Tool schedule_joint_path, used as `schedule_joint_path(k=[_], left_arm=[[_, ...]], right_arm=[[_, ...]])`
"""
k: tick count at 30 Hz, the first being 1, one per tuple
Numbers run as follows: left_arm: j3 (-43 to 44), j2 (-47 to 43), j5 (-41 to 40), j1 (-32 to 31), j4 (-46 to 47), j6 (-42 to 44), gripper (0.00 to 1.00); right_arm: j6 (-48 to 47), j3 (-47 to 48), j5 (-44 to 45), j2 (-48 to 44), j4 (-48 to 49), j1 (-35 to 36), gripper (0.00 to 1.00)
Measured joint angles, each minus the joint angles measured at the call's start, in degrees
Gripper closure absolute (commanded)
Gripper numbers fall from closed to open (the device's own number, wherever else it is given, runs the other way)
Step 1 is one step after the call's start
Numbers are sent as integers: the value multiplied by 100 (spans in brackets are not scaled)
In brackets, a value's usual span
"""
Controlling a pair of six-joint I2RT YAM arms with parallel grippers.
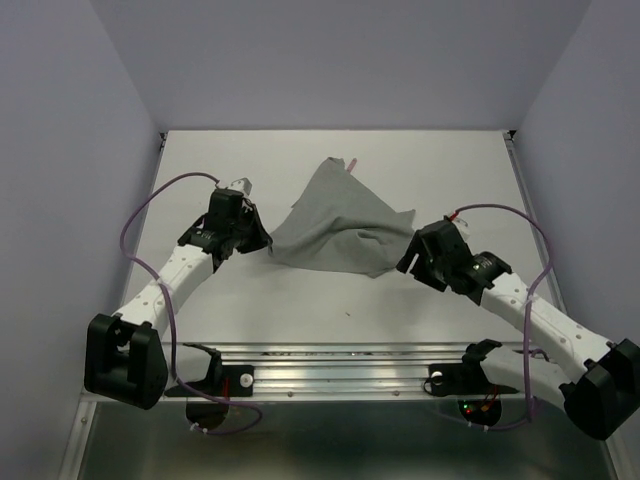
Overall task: Fold the napkin into a case and place the utensils inside
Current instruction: Place the crumpled napkin at the center of the board, then pick up the crumpled napkin from the center of the board.
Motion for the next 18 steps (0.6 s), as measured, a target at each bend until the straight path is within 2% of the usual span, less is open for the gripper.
schedule_joint_path(k=[1, 3, 10, 13, 18], left_arm=[[0, -24, -4, 0, 28, 0, 100], [-2, -42, -20, -2, 68, 0, 100], [-26, -42, -42, -2, 94, 4, 100], [-26, -42, -44, -2, 96, 13, 100], [-26, -42, -72, -2, 94, 44, 100]], right_arm=[[133, -96, -76, -11, 107, 0, 34], [444, -348, -208, -7, 319, 0, 37], [946, -490, -98, 673, 973, -52, 38], [960, -413, -223, 1246, 1329, -396, 38], [1045, -417, -448, 1572, 1853, -828, 43]])
